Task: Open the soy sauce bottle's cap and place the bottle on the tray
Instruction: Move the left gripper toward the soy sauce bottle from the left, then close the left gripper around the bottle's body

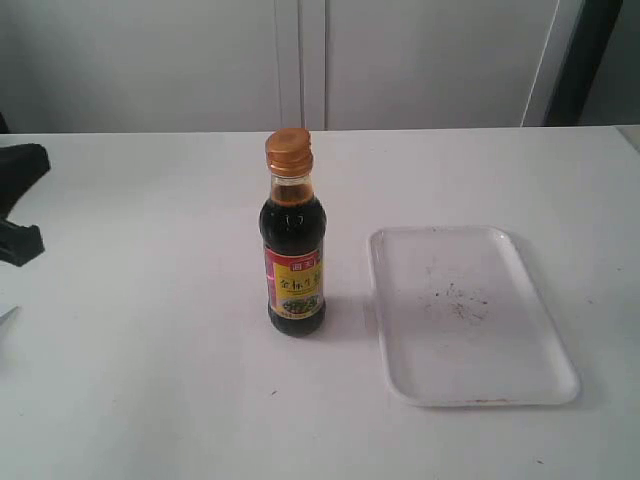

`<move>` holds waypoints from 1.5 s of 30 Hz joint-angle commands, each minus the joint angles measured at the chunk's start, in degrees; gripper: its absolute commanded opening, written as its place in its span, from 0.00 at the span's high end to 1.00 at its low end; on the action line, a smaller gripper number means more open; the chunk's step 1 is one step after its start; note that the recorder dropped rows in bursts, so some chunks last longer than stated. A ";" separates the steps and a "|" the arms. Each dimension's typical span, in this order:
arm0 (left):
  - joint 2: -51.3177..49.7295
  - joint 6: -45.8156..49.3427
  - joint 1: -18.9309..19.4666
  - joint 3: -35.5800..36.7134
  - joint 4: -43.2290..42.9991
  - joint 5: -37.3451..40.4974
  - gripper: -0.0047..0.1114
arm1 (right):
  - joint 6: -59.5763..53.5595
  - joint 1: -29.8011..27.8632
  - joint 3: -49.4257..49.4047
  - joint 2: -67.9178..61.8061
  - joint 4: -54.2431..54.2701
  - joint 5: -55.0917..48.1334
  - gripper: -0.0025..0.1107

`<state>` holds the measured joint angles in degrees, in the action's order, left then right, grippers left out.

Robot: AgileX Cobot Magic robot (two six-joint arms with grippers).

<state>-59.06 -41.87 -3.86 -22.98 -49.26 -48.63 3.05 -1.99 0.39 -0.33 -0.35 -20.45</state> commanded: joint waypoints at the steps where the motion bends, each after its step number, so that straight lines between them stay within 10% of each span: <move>1: -2.03 0.68 -5.63 -1.69 -1.86 -1.08 0.96 | 0.27 0.26 -0.39 0.33 -0.28 0.30 0.98; 6: -5.52 0.73 -10.43 -3.12 -3.77 -5.35 0.85 | 0.27 0.26 -0.39 0.33 -0.28 0.30 0.98; 15: -13.11 0.83 -14.71 -5.11 -5.06 -11.90 0.06 | 0.27 0.26 -0.39 0.33 -0.28 0.30 0.98; 45: -36.37 -0.38 -15.22 -17.02 -10.85 -21.33 0.06 | 0.27 0.26 -0.39 0.33 -0.28 0.30 0.98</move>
<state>-94.32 -41.06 -18.71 -38.75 -58.49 -69.20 3.05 -1.99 0.39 -0.33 -0.35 -20.45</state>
